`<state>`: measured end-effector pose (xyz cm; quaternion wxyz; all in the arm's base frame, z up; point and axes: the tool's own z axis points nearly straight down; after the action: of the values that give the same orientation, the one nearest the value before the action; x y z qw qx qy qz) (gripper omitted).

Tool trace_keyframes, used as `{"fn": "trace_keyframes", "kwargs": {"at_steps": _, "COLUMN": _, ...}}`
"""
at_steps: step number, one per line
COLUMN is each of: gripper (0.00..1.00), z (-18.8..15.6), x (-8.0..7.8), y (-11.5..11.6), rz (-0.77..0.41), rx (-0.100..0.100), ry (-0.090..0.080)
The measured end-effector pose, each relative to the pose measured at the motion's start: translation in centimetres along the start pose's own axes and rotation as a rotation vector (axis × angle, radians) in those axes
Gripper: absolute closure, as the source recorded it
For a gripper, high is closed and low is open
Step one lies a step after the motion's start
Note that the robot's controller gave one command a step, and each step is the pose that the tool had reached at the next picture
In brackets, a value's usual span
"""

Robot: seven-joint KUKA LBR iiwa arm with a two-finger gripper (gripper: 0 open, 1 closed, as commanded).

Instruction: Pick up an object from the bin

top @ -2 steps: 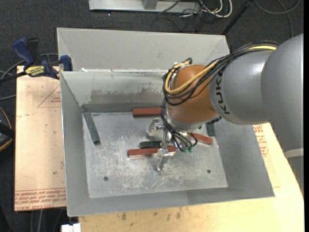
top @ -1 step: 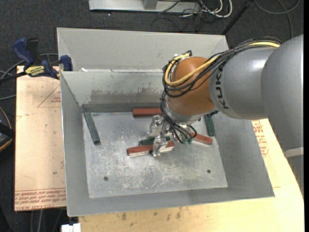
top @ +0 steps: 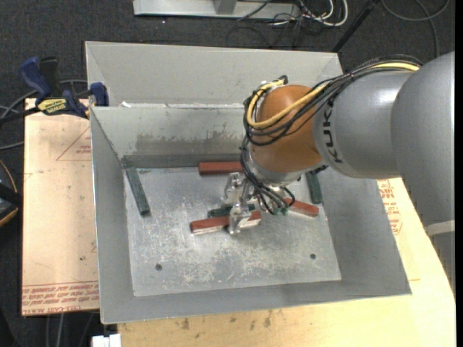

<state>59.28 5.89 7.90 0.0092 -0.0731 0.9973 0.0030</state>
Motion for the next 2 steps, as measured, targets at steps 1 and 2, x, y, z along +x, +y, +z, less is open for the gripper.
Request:
{"fn": "trace_keyframes", "kwargs": {"at_steps": 1, "gripper": 1.0, "z": -0.3, "x": 0.1, "y": 0.0, "rz": 0.0, "rx": 0.0, "ry": 0.002}}
{"fn": "trace_keyframes", "kwargs": {"at_steps": 2, "gripper": 1.0, "z": -1.8, "x": 0.4, "y": 0.0, "rz": 0.0, "rx": 0.002, "ry": 0.017}}
